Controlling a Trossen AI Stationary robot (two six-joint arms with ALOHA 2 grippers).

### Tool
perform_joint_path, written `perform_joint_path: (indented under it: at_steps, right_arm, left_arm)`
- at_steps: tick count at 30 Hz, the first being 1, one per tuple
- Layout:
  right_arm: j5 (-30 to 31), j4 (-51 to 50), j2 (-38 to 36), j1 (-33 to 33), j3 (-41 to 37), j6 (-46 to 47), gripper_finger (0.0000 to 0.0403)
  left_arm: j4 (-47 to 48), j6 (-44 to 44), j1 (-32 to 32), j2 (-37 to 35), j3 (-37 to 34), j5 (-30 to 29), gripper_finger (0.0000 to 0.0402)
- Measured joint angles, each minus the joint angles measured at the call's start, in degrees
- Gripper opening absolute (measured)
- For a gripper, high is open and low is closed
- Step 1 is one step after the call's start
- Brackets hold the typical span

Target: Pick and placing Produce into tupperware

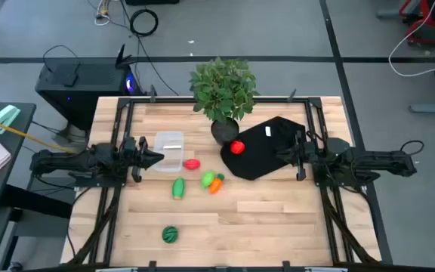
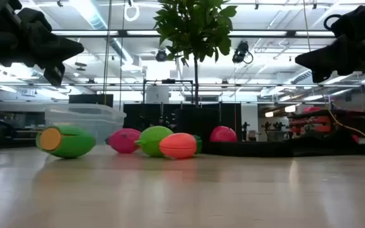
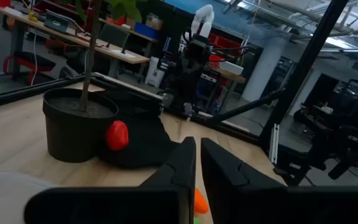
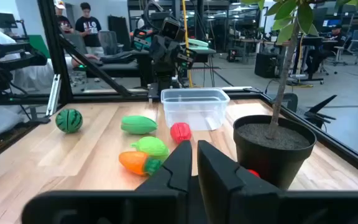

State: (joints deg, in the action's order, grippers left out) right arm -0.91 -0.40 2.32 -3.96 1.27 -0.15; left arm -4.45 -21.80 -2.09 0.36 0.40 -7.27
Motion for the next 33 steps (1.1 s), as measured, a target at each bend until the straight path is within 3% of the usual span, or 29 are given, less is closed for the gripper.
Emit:
perform_joint_path:
  at_steps: [33]
  right_arm:
    - [0.0, 0.0, 0.0, 0.0, 0.0, 0.0, 0.0035]
  left_arm:
    - [0.0, 0.0, 0.0, 0.0, 0.0, 0.0, 0.0032]
